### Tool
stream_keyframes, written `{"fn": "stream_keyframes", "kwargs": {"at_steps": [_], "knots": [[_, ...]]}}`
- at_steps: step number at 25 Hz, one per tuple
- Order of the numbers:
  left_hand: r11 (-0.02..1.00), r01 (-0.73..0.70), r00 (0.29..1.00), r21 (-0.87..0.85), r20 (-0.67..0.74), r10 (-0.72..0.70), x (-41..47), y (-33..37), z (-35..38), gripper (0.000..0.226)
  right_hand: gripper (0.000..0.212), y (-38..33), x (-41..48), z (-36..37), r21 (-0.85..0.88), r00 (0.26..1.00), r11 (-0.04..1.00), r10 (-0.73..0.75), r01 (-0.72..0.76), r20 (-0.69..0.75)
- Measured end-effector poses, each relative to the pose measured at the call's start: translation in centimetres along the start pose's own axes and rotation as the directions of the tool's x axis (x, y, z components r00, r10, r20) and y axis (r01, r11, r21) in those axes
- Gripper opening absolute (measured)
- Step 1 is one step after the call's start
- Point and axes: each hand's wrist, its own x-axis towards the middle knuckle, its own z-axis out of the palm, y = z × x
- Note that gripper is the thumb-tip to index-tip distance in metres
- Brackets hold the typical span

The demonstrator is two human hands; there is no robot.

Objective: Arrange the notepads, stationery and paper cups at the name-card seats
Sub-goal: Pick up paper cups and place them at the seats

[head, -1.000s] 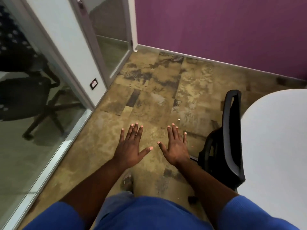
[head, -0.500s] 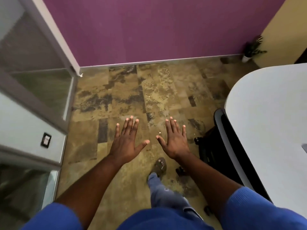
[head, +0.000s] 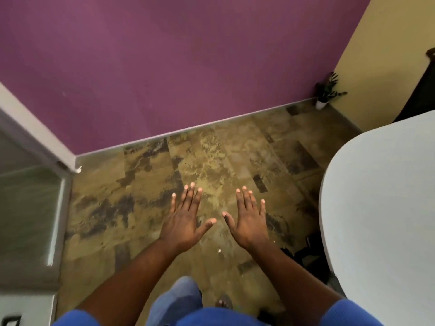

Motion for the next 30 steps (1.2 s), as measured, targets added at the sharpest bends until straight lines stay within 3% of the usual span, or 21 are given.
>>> {"fn": "stream_keyframes", "kwargs": {"at_steps": [8, 14, 20, 26, 30], "knots": [[0.966, -0.253, 0.965, -0.058, 0.056, 0.256, 25.3, -2.7, 2.5, 0.097, 0.085, 6.7, 19.2, -1.0, -0.046, 0.982, 0.984, 0.167, -0.172, -0.092], [0.835, -0.550, 0.828, -0.014, 0.122, 0.547, 45.8, 1.1, 2.0, 0.094, 0.082, 12.0, 30.8, -5.3, 0.011, 0.886, 0.910, 0.405, -0.414, -0.224], [0.713, -0.696, 0.706, -0.084, 0.105, 0.701, 61.9, 11.7, 4.7, 0.094, 0.080, 22.7, 39.0, -9.9, 0.056, 0.751, 0.822, 0.542, -0.566, -0.377], [0.636, -0.764, 0.629, -0.113, 0.092, 0.772, 76.1, 24.9, 8.5, 0.096, 0.083, 37.2, 48.2, -14.9, 0.112, 0.675, 0.788, 0.584, -0.606, -0.451], [0.591, -0.791, 0.598, -0.161, 0.004, 0.802, 85.4, 34.5, 8.0, 0.095, 0.085, 46.5, 54.0, -21.2, 0.110, 0.639, 0.774, 0.585, -0.623, -0.500]]}}
